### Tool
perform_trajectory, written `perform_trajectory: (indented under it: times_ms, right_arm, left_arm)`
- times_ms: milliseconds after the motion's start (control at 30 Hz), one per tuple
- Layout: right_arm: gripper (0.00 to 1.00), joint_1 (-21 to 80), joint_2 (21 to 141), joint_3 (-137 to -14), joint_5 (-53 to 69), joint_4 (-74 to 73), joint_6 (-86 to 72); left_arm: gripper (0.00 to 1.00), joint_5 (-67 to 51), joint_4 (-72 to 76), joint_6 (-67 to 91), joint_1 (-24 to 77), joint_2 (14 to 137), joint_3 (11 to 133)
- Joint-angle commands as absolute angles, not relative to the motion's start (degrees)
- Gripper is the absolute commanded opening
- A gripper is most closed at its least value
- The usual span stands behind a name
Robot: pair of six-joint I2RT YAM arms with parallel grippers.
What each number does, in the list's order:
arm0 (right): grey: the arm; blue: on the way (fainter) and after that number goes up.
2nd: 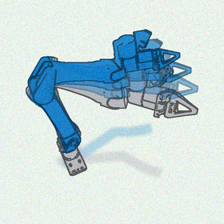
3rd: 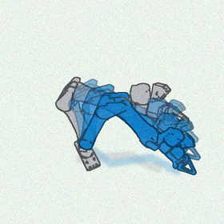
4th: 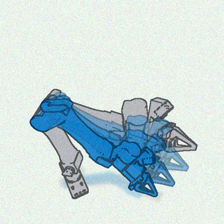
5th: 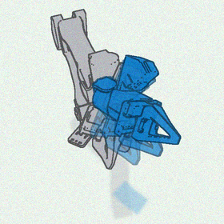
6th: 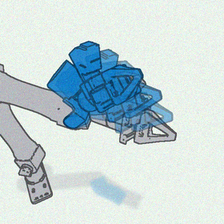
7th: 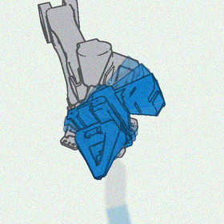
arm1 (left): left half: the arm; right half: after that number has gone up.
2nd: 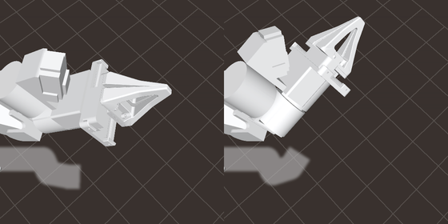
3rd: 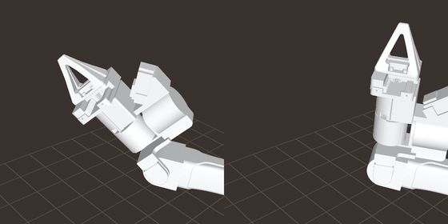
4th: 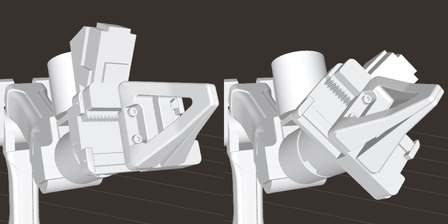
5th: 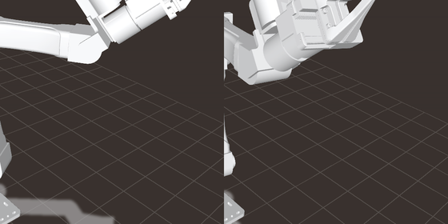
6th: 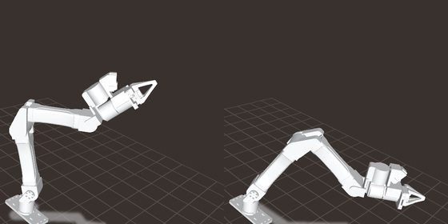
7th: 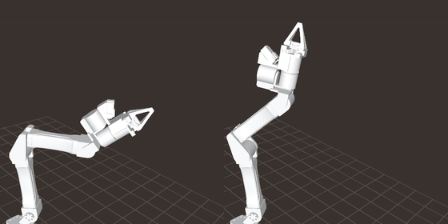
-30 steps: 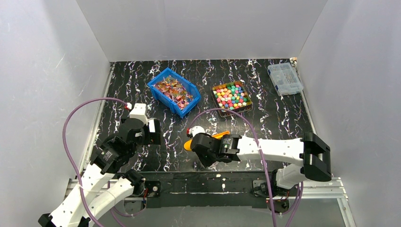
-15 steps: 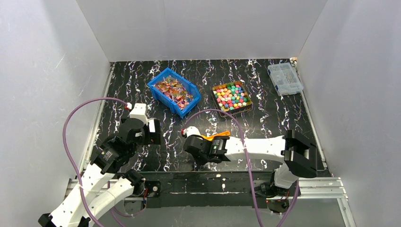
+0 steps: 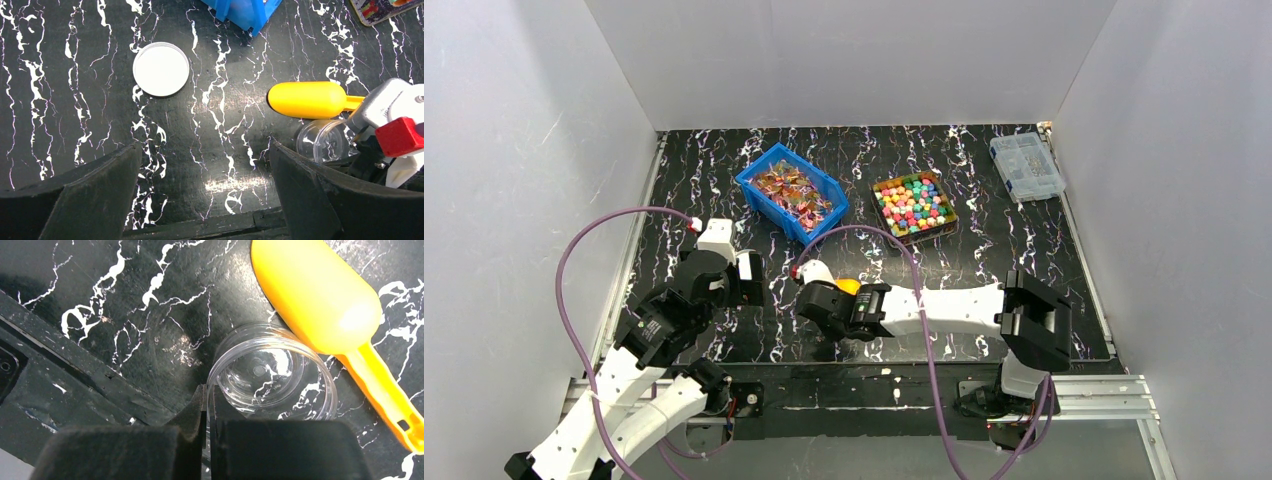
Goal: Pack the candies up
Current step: Place the packing bottle at the center of the board.
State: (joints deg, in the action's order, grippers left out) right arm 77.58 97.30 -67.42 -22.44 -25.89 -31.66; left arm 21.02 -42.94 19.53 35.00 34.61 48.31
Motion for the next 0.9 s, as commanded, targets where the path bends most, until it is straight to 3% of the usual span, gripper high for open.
perform_trajectory:
  times_ms: [0,133,267,467,867]
  right_arm:
    - [0.01,76.1,98.8,-70.0,-23.2,-22.2,-31.2]
    - [0.02,75.3,99.2,-70.7,-21.6,-21.7,-31.3]
    - [0.10,75.2,99.1,-71.7,-21.9,-22.5,-31.3]
    - [0.31,75.2,96.9,-73.4,-23.2,-24.8,-31.0]
    - [0.47,75.2,83.5,-73.8,-31.8,-35.0,-31.1]
  left_arm:
    - [0.99,22.5,-44.0,19.7,35.1,34.0,48.3]
    - [0.99,22.5,-44.0,19.7,35.1,34.0,48.3]
    - [0.99,22.5,-44.0,19.7,35.1,34.0,48.3]
    - [0.99,22.5,-44.0,19.7,35.1,34.1,48.3]
    - [0.99,22.6,-44.0,19.7,35.1,34.2,48.4]
